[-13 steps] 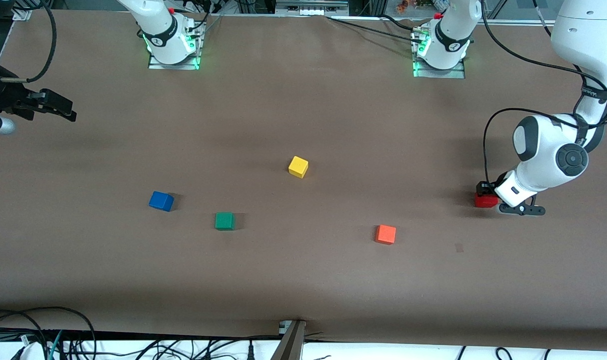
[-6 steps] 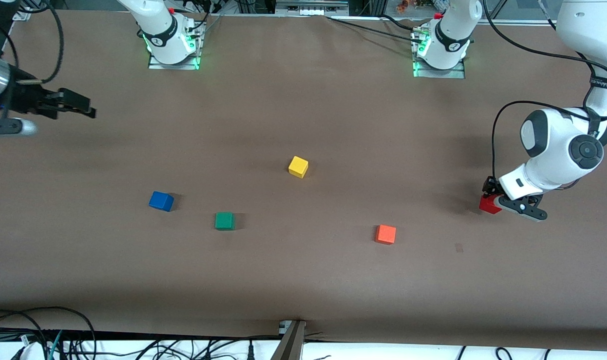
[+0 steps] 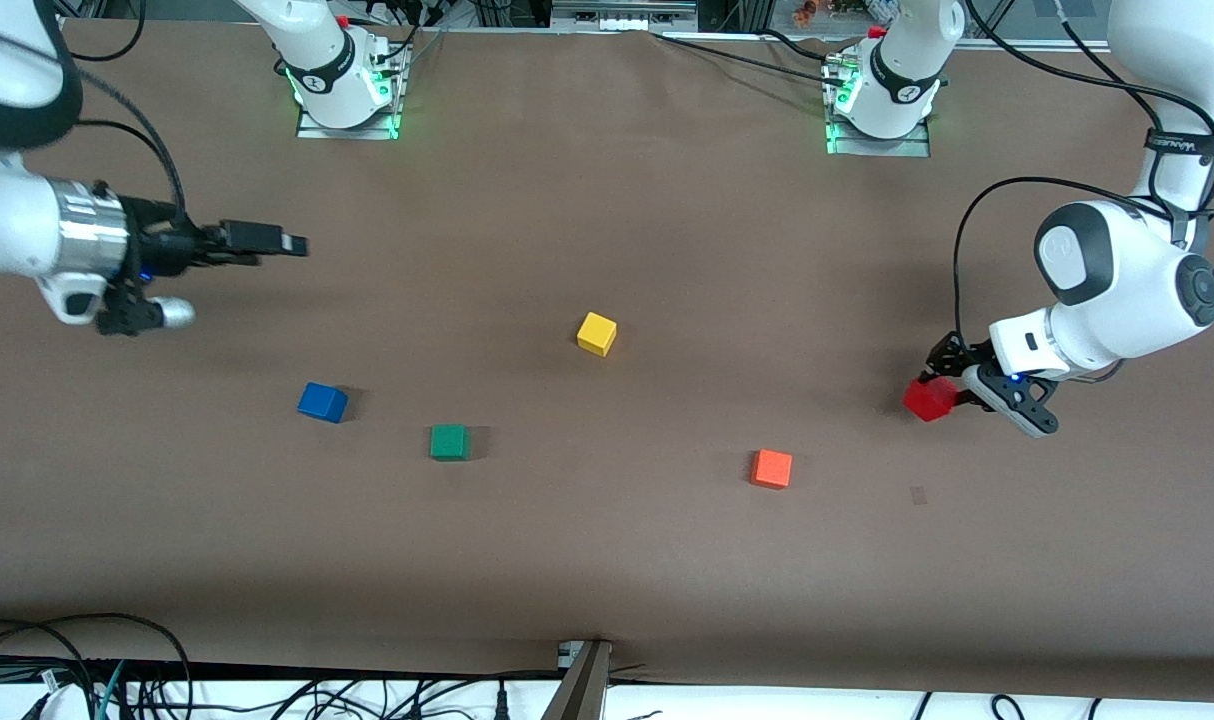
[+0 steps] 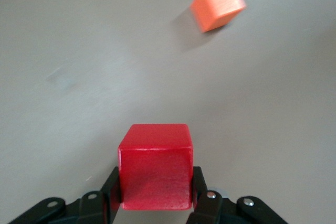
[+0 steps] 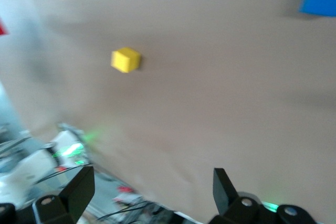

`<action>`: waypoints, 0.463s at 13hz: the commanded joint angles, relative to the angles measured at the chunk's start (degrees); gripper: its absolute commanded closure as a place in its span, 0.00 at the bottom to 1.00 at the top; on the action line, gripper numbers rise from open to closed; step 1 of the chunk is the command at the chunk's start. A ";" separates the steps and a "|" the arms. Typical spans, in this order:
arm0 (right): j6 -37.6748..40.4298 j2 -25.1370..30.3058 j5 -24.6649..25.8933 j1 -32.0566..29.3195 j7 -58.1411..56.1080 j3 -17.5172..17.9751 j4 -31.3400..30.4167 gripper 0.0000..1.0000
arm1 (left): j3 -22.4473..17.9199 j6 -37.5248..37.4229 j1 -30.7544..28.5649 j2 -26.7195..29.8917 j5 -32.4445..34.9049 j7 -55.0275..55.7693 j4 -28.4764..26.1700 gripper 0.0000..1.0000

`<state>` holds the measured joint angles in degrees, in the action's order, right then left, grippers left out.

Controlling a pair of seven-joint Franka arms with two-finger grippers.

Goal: Pass red block to right arm, stack on blue
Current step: 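Lift the red cube with the left gripper while the right gripper approaches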

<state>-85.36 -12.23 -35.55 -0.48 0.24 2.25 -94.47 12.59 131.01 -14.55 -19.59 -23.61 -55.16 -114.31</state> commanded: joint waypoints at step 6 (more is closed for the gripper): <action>-15.68 -9.82 -28.49 9.08 5.38 0.03 0.17 0.00 | 0.59 -18.48 -0.83 -4.13 -31.47 -40.60 6.02 1.00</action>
<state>-96.97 -21.03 -60.13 5.43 3.22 2.34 -94.48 12.77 118.15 -14.76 -20.78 -50.42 -87.74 -112.71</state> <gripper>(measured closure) 0.000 0.441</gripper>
